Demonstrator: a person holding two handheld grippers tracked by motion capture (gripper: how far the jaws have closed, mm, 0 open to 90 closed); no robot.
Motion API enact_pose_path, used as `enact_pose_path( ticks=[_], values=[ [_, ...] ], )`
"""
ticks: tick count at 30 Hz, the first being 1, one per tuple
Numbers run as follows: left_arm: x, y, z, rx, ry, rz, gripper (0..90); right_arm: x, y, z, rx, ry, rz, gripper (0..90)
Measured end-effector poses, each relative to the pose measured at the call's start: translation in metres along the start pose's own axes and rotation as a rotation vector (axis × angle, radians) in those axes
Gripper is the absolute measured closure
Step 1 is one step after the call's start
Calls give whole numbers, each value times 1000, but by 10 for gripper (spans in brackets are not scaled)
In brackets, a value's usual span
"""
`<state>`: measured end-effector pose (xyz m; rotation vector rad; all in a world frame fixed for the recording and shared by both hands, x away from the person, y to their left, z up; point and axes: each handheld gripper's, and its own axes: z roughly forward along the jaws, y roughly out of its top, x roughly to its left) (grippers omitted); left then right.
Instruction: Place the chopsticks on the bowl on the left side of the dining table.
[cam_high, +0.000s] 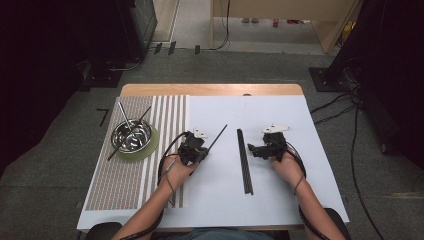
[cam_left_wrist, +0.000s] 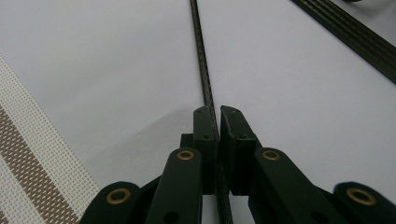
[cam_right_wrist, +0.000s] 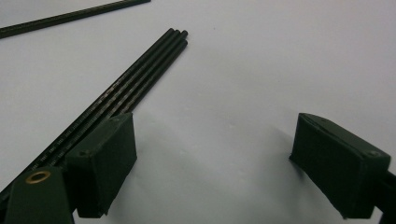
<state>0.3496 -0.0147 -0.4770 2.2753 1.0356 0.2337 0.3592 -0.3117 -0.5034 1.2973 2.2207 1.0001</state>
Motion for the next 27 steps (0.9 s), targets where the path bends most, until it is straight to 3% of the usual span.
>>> enact_pose_path(
  ticks=[6,17,27],
  values=[
    [0,-1,1,-6,2,-1,862,0,0,0,0,-1,0,137],
    [4,-1,1,-9,-20,-49,873,0,0,0,0,0,0,137],
    [5,1,-1,-4,-24,-42,876,0,0,0,0,0,0,136]
  ],
)
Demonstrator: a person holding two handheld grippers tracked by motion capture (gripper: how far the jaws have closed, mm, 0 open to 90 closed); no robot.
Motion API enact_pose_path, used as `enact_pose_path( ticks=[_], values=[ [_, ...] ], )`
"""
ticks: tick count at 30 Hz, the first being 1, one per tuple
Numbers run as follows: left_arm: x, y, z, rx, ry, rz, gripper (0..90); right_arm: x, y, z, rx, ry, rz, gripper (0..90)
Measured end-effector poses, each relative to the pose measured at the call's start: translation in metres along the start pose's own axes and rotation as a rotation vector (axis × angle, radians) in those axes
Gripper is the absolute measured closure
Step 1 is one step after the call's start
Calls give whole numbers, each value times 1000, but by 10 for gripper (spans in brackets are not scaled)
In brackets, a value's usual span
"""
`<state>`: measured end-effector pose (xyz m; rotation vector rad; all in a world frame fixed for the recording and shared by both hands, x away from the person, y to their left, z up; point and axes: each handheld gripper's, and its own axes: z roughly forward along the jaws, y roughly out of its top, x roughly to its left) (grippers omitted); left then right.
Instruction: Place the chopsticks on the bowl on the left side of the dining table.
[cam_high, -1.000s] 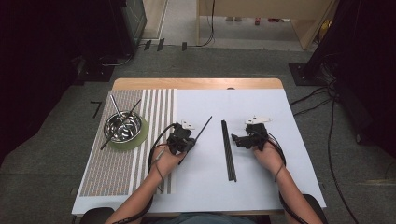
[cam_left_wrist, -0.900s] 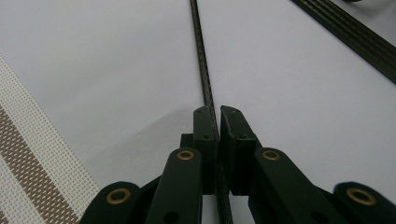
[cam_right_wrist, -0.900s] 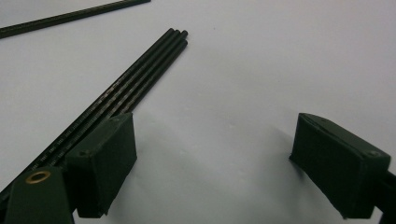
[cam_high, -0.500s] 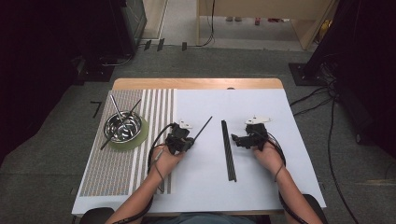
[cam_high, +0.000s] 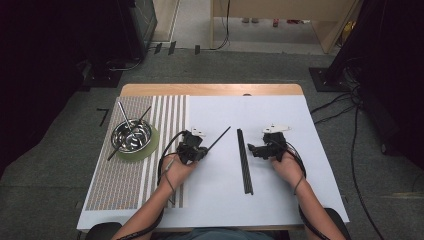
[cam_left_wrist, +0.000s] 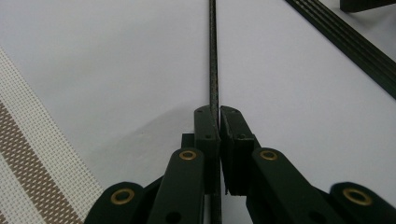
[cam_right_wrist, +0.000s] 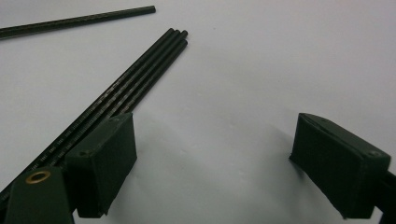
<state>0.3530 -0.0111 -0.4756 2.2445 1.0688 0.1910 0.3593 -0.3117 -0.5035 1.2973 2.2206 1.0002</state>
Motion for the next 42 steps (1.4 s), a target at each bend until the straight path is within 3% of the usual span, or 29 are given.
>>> enact_pose_path(
  ticks=[42],
  values=[
    [15,8,-31,-40,-14,-9,877,0,0,0,0,0,-1,137]
  ],
)
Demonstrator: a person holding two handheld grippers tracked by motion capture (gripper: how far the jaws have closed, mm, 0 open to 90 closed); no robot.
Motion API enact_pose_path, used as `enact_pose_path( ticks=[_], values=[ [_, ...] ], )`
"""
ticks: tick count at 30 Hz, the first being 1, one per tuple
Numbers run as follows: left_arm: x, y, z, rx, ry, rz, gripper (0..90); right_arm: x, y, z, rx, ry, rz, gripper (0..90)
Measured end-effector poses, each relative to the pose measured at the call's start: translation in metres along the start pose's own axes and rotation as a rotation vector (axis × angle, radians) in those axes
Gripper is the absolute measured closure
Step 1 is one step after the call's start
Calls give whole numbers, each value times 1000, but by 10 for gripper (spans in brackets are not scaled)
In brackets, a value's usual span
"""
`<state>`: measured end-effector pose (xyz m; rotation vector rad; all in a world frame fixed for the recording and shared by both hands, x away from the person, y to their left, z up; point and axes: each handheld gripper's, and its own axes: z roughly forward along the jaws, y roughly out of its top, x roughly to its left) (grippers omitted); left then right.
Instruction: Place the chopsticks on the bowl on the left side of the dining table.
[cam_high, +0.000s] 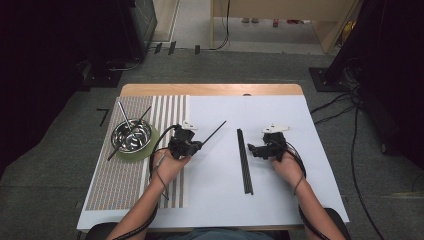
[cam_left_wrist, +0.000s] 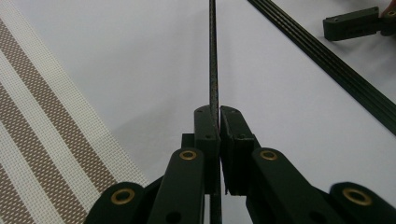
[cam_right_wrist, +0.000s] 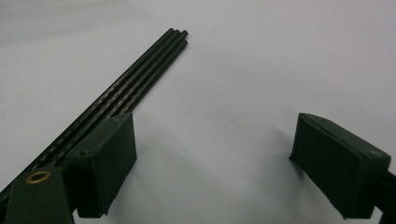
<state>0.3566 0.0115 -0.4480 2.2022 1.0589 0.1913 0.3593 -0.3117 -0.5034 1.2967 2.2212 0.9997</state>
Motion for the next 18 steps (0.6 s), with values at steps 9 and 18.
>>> enact_pose_path(
  ticks=[9,18],
  values=[
    [6,0,-6,11,6,11,877,0,0,0,0,0,0,137],
    [14,0,-15,13,5,12,877,0,0,0,0,0,1,137]
  ],
)
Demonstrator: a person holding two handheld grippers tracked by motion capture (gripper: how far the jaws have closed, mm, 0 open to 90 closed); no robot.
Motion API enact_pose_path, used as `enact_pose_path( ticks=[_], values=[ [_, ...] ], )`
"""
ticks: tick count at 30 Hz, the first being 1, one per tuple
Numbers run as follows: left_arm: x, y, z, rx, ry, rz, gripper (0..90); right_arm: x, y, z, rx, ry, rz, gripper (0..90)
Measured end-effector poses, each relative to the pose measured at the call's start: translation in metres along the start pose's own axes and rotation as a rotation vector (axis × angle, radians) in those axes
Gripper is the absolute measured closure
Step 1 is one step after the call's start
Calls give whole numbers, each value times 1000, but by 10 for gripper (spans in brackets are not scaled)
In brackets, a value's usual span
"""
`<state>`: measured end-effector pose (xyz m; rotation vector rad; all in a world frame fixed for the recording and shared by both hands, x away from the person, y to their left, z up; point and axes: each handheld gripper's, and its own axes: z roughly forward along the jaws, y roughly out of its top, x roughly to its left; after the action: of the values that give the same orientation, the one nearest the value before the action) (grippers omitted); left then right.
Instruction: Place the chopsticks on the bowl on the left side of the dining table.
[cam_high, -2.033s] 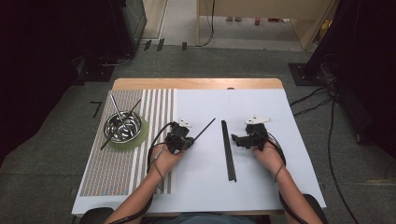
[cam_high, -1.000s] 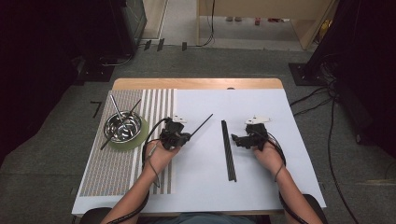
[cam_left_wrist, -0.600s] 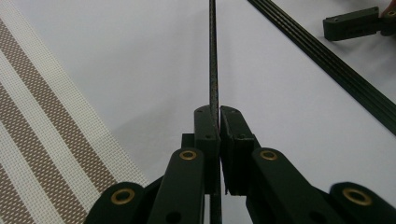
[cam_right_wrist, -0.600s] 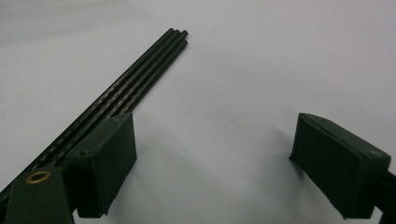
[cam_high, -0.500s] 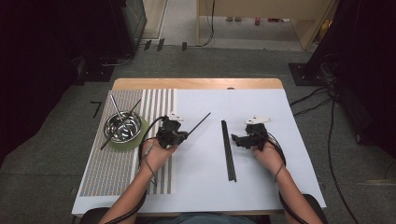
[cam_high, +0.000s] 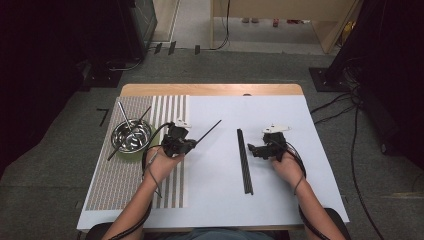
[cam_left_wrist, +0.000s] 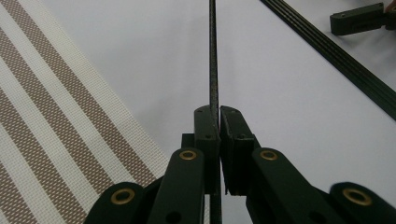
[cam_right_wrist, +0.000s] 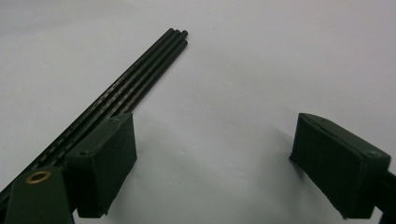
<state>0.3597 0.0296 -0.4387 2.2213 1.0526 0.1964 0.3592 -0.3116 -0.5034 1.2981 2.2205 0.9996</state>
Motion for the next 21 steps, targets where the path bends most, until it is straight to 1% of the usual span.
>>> enact_pose_path(
  ticks=[9,10,15,16,20,21],
  values=[
    [6,0,-6,-4,3,1,877,0,0,0,-1,0,0,137],
    [7,-1,-7,0,5,7,877,0,0,0,0,0,1,137],
    [10,-2,-12,-1,6,-1,877,0,0,0,-1,0,1,137],
    [11,-2,-13,-1,10,4,877,0,0,0,0,0,1,137],
    [14,-2,-15,0,-10,-4,877,0,0,0,0,0,1,137],
    [14,-3,-16,-1,-8,-4,877,0,0,0,0,0,1,137]
  ],
)
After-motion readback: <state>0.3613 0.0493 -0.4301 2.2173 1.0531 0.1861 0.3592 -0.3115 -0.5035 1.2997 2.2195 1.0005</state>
